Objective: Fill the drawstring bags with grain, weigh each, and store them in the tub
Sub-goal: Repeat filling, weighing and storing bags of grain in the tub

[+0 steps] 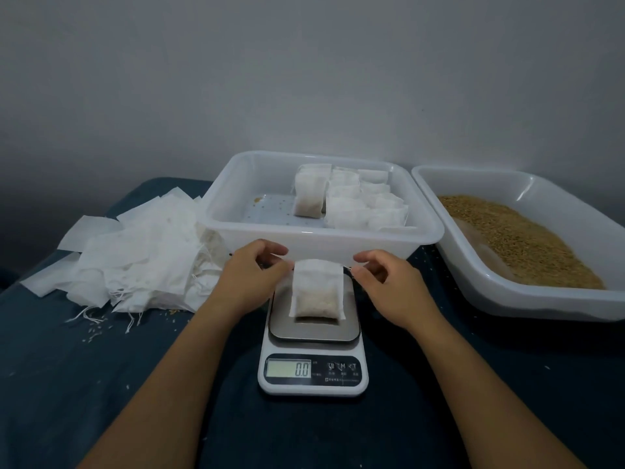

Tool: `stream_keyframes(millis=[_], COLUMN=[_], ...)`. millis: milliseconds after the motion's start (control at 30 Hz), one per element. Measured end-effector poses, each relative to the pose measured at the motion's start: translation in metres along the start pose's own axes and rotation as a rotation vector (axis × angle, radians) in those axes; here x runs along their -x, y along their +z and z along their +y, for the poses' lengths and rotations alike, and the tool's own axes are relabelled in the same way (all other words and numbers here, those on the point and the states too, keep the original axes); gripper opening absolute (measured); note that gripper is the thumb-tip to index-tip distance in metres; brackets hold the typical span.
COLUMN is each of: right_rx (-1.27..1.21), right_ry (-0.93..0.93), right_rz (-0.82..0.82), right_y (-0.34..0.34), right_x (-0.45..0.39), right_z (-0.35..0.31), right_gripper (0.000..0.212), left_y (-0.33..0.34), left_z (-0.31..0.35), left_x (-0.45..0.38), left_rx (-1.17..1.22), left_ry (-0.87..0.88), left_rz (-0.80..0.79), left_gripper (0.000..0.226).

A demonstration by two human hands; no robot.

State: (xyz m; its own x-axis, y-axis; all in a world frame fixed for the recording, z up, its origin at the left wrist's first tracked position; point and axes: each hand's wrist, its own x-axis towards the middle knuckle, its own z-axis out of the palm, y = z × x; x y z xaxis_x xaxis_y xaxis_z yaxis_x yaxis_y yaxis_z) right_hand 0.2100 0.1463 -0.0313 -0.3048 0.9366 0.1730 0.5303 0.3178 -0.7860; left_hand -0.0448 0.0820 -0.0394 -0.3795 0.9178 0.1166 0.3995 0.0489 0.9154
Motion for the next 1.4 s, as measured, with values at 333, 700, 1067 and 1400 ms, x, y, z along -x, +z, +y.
stream_keyframes(millis=[333, 700, 1067, 1400], right_rx=[-0.093, -0.056, -0.076, -0.068], right_ry=[0.081, 0.230, 0.144, -0.019], right_rz=[-0.289, -0.013, 0.063, 0.033], right_y=[-0.005, -0.005, 0.001, 0.004], right_x=[-0.005, -0.016, -0.016, -0.016], right_z=[0.017, 0.041, 0.040, 0.020], right_gripper=[0.022, 0.011, 0.016, 0.026], left_y=[0.007, 0.004, 0.004, 0.003], left_z=[-0.018, -0.024, -0.021, -0.015], left_x=[-0.014, -0.016, -0.016, -0.014], left_rx=[0.163, -0.025, 0.008, 0.040], left_ry=[-0.197, -0.174, -0.208, -0.226], left_rz=[0.205, 0.136, 0.105, 0.095], left_gripper=[0.004, 0.006, 0.008, 0.006])
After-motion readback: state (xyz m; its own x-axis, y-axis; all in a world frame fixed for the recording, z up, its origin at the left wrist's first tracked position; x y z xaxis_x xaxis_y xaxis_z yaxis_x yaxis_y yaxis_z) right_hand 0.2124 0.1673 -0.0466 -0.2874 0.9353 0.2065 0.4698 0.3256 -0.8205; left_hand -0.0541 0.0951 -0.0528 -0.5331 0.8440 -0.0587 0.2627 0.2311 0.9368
